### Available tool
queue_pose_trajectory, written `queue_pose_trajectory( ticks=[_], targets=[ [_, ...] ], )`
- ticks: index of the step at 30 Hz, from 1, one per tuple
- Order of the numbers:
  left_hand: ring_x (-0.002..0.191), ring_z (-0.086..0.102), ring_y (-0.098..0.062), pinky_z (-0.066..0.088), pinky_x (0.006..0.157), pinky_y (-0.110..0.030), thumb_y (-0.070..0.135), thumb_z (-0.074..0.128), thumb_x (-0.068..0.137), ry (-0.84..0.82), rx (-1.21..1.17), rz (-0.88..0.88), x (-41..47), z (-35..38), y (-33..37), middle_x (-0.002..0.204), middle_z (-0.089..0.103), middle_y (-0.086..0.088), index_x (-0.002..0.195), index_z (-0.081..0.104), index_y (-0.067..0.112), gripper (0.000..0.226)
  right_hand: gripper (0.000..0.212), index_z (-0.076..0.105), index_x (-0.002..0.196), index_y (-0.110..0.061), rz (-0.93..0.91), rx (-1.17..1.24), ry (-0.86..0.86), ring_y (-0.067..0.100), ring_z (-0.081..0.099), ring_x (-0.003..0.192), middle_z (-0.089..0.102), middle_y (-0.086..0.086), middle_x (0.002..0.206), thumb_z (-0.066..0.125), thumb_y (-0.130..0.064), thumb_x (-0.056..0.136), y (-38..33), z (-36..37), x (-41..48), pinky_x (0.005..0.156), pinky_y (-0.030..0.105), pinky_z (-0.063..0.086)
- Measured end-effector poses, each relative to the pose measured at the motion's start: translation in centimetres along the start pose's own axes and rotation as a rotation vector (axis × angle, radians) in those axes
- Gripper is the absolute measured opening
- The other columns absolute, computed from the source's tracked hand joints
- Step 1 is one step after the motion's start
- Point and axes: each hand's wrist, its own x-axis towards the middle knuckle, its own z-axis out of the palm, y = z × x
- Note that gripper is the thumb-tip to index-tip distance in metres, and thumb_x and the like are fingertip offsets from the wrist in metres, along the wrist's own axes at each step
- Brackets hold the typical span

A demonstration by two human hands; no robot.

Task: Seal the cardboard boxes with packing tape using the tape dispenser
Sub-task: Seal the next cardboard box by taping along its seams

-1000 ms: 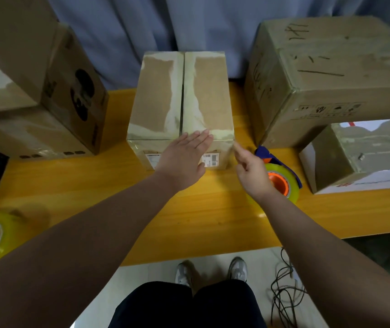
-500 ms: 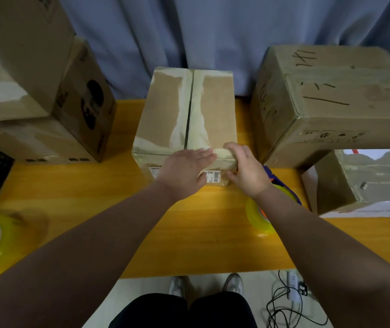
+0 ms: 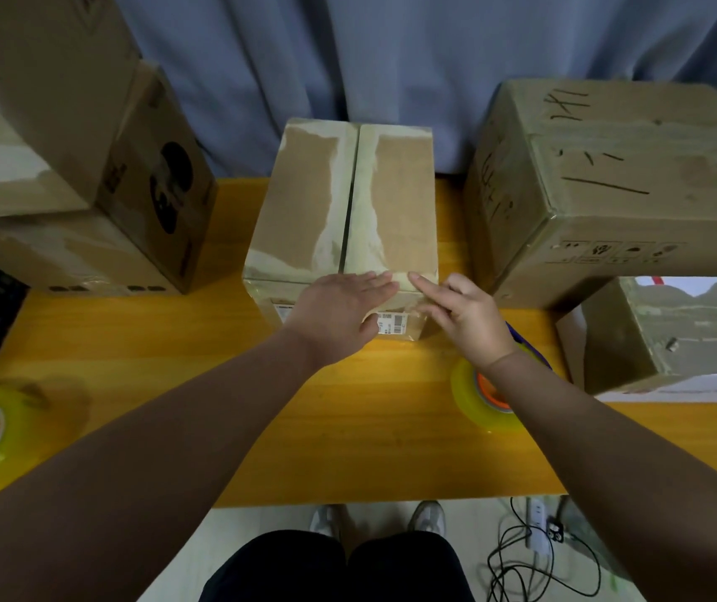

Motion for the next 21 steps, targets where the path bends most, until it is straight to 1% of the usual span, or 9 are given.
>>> queue_pose_trajectory(
  ticks=[2,5,8,9,11,13,14,17,21],
  targets=[
    [0.141,0.026,-0.008,0.021,0.111,-0.026,0.028,0.044,0.098,0.008,-0.005,-0.005,-0.1,0.0,0.0,0.153,0.029,0.007,0.147,0.032,0.025,0.051,0.041,0.064,0.123,-0.01,-0.039,0.008,0.024,0.009,0.043,0.066,0.038,-0.005,0.077,0.067,-0.008,0.082,0.2,-0.1,0.3,0.059,0.025,0.048],
    [0.141,0.027,-0.008,0.024,0.112,-0.028,0.026,0.046,0.097,0.015,-0.028,-0.005,-0.2,0.1,-0.3,0.153,0.029,0.007,0.147,0.033,0.024,0.052,0.037,0.067,0.117,-0.004,-0.062,0.03,0.068,0.01,0.046,0.067,0.041,-0.006,0.074,0.067,0.003,0.081,-0.1,0.3,0.3,0.066,0.007,0.042],
    [0.143,0.019,-0.007,0.029,0.11,-0.028,0.025,0.049,0.097,-0.073,-0.05,0.044,-0.5,-0.2,-1.1,0.158,0.012,0.009,0.151,0.021,0.025,0.061,0.031,0.07,0.116,-0.014,-0.079,-0.17,0.144,0.02,0.048,0.065,0.049,0.006,0.073,0.058,-0.018,0.088,-0.5,0.0,0.2,0.053,0.027,0.047],
    [0.143,0.015,-0.006,0.027,0.11,-0.027,0.025,0.052,0.096,-0.101,-0.043,0.061,-0.8,-0.4,-1.9,0.159,0.003,0.01,0.152,0.015,0.025,0.067,0.033,0.068,0.119,-0.019,-0.05,-0.232,0.133,0.026,0.052,0.072,0.054,0.012,0.083,0.06,-0.024,0.088,-0.6,-0.2,0.4,0.058,0.031,0.049],
    [0.143,0.004,-0.006,0.015,0.115,-0.028,0.027,0.062,0.091,-0.11,-0.008,0.044,-2.2,-1.0,-4.5,0.158,-0.005,0.009,0.152,0.005,0.024,0.084,0.053,0.058,0.133,-0.022,0.022,-0.311,0.01,0.041,0.055,0.105,0.054,0.023,0.12,0.07,-0.029,0.081,-0.6,-0.4,0.7,0.085,0.047,0.051],
    [0.144,-0.005,-0.009,0.001,0.118,-0.031,0.03,0.068,0.085,-0.118,0.092,-0.032,-3.7,-1.2,-7.8,0.156,-0.009,0.009,0.149,-0.006,0.028,0.098,0.07,0.04,0.145,-0.025,0.057,-0.277,-0.189,0.041,0.031,0.137,0.032,0.019,0.151,0.07,-0.027,0.082,-1.0,-0.7,1.2,0.108,0.054,0.035],
    [0.144,-0.007,-0.01,0.0,0.118,-0.033,0.029,0.069,0.084,-0.128,0.134,-0.068,-4.2,-1.1,-9.3,0.156,-0.01,0.01,0.149,-0.008,0.03,0.1,0.071,0.032,0.149,-0.027,0.081,-0.231,-0.252,0.036,0.021,0.143,0.022,0.012,0.157,0.066,-0.024,0.087,-1.2,-0.6,1.4,0.111,0.053,0.032],
    [0.146,-0.001,-0.011,0.018,0.118,-0.039,0.018,0.052,0.095,-0.094,0.162,-0.071,-4.2,-1.0,-11.5,0.158,-0.003,0.013,0.149,-0.004,0.04,0.081,0.065,0.022,0.151,-0.032,0.146,-0.124,-0.273,0.028,0.028,0.142,0.01,-0.004,0.161,0.054,-0.02,0.095,-1.4,-0.1,1.5,0.103,0.043,0.042],
    [0.143,0.015,-0.012,0.032,0.109,-0.036,0.002,0.041,0.096,-0.028,0.142,0.013,-3.3,-1.0,-11.6,0.154,0.008,0.013,0.148,0.007,0.036,0.071,0.059,0.037,0.147,-0.026,0.149,-0.13,-0.217,0.033,0.049,0.128,0.024,0.0,0.157,0.058,-0.012,0.093,-0.7,-0.7,1.4,0.093,0.041,0.049]
  ],
)
